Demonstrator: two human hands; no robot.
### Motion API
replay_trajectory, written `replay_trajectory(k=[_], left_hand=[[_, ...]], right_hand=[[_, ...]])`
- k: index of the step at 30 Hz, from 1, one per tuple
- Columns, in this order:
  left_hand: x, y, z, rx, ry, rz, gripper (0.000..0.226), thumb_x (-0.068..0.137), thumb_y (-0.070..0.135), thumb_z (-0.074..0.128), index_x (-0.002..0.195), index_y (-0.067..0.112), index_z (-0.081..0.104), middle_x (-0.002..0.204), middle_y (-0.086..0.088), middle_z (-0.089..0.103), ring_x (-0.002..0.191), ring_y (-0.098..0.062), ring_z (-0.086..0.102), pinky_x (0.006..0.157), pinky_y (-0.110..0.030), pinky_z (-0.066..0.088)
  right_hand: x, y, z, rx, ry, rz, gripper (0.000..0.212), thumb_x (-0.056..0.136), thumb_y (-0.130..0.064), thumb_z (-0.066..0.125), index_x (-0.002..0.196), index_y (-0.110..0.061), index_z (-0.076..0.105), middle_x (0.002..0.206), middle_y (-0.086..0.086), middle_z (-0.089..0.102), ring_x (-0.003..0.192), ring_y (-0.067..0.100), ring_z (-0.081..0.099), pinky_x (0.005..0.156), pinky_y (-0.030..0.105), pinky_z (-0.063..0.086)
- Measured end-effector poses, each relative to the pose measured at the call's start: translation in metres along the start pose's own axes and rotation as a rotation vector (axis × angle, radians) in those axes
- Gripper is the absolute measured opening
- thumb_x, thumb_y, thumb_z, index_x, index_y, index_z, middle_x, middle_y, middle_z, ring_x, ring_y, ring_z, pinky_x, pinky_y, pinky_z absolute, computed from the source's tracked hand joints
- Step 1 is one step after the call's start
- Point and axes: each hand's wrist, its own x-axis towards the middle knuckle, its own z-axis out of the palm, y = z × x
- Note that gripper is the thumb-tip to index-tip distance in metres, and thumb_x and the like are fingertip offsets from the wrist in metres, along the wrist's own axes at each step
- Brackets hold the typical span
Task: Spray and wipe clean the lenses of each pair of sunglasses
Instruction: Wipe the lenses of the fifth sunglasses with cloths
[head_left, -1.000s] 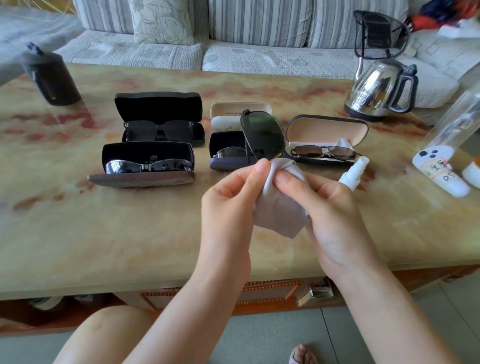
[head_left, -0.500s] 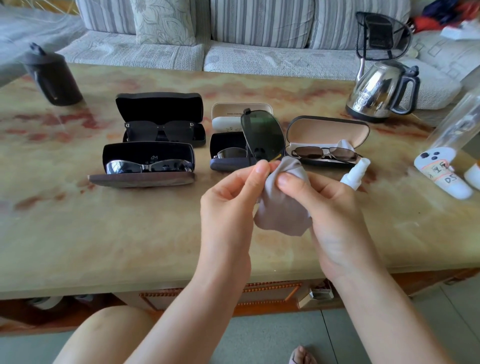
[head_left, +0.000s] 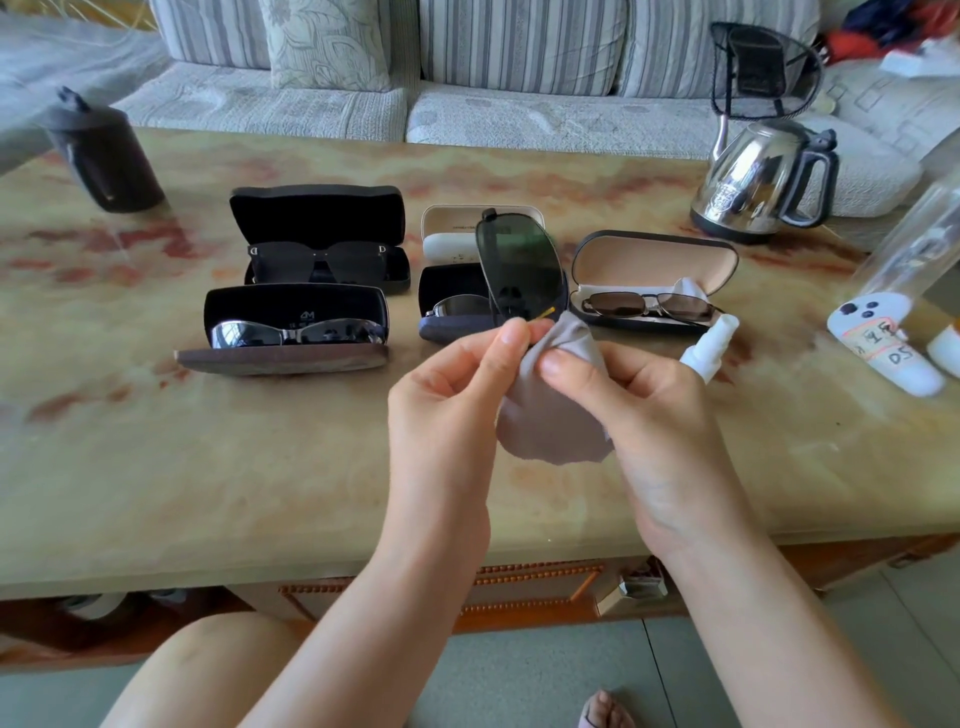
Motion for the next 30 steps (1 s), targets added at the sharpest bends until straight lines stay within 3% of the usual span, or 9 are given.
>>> replay_trajectory(k=[3, 7, 11, 15, 17, 20, 24, 27, 30], left_hand=[[0.0018, 0.0012, -0.0024, 0.006, 0.014, -0.007, 0.023, 0.085, 0.028, 0.061, 0.091, 0.012, 0.078, 0.087, -0.004, 0.076, 0.084, -0.016, 0.067, 0.078, -0.027, 0.054], [0.0014, 0.0024, -0.0039, 0.015, 0.027, 0.006, 0.022, 0.087, 0.029, 0.062, 0.082, 0.015, 0.078, 0.089, -0.01, 0.074, 0.087, -0.02, 0.061, 0.083, -0.032, 0.05], [-0.0014, 0.0008, 0.0006, -0.003, 0.035, 0.026, 0.031, 0.077, 0.033, 0.064, 0.092, 0.009, 0.076, 0.082, -0.005, 0.075, 0.076, -0.01, 0.065, 0.066, -0.019, 0.052], [0.0002, 0.002, -0.0001, 0.003, 0.028, 0.017, 0.022, 0.086, 0.026, 0.063, 0.092, 0.01, 0.077, 0.085, -0.003, 0.076, 0.079, -0.012, 0.068, 0.07, -0.021, 0.054], [0.0005, 0.0032, -0.0011, 0.015, 0.026, 0.018, 0.021, 0.089, 0.025, 0.061, 0.091, 0.012, 0.077, 0.087, -0.004, 0.076, 0.084, -0.015, 0.069, 0.076, -0.024, 0.055], [-0.0004, 0.003, -0.002, 0.012, 0.021, 0.013, 0.022, 0.088, 0.026, 0.061, 0.09, 0.011, 0.077, 0.087, -0.004, 0.076, 0.083, -0.014, 0.069, 0.076, -0.023, 0.055], [-0.0008, 0.0021, -0.0015, -0.002, 0.032, -0.014, 0.029, 0.078, 0.032, 0.064, 0.091, 0.009, 0.076, 0.085, -0.005, 0.076, 0.079, -0.01, 0.067, 0.071, -0.02, 0.053], [0.0003, 0.0023, -0.0031, -0.005, 0.011, -0.052, 0.023, 0.085, 0.029, 0.062, 0.091, 0.013, 0.078, 0.086, -0.004, 0.076, 0.08, -0.011, 0.066, 0.07, -0.019, 0.052], [0.0011, 0.0029, -0.0052, -0.013, -0.013, -0.055, 0.022, 0.085, 0.031, 0.061, 0.085, 0.017, 0.079, 0.085, -0.001, 0.075, 0.08, -0.011, 0.065, 0.076, -0.021, 0.051]], right_hand=[[0.0012, -0.0005, -0.0001, -0.023, 0.021, -0.027, 0.018, 0.075, -0.033, 0.063, 0.071, -0.022, 0.076, 0.069, 0.0, 0.071, 0.071, 0.006, 0.064, 0.064, 0.016, 0.049], [0.0006, 0.0003, -0.0032, -0.016, -0.04, -0.019, 0.019, 0.079, -0.033, 0.064, 0.077, -0.02, 0.078, 0.085, 0.015, 0.073, 0.085, 0.028, 0.068, 0.079, 0.032, 0.05], [-0.0014, -0.0023, -0.0011, 0.025, -0.044, -0.026, 0.021, 0.068, -0.035, 0.074, 0.079, -0.017, 0.077, 0.075, 0.005, 0.074, 0.072, 0.01, 0.066, 0.063, 0.019, 0.052], [0.0004, -0.0002, 0.0001, -0.004, -0.002, -0.063, 0.011, 0.074, -0.032, 0.076, 0.07, -0.022, 0.077, 0.067, -0.002, 0.07, 0.068, 0.003, 0.062, 0.06, 0.013, 0.047], [0.0017, 0.0022, -0.0019, -0.009, -0.002, -0.073, 0.017, 0.079, -0.033, 0.063, 0.076, -0.024, 0.078, 0.076, 0.003, 0.074, 0.076, 0.008, 0.066, 0.066, 0.016, 0.05], [0.0015, 0.0024, -0.0034, -0.022, -0.051, -0.07, 0.019, 0.08, -0.034, 0.064, 0.081, -0.022, 0.078, 0.082, 0.008, 0.075, 0.081, 0.012, 0.066, 0.071, 0.02, 0.051], [0.0004, 0.0036, -0.003, -0.031, -0.05, -0.075, 0.021, 0.073, -0.038, 0.076, 0.08, -0.019, 0.077, 0.074, 0.004, 0.073, 0.071, 0.007, 0.064, 0.062, 0.016, 0.05], [0.001, 0.0033, -0.0025, -0.061, -0.019, -0.094, 0.021, 0.078, -0.034, 0.064, 0.074, -0.016, 0.074, 0.066, 0.005, 0.067, 0.068, 0.007, 0.059, 0.061, 0.018, 0.046], [0.0023, 0.0032, -0.0069, -0.055, 0.008, -0.076, 0.037, 0.079, -0.036, 0.06, 0.063, -0.003, 0.063, 0.063, 0.016, 0.056, 0.066, 0.015, 0.052, 0.061, 0.025, 0.039]])
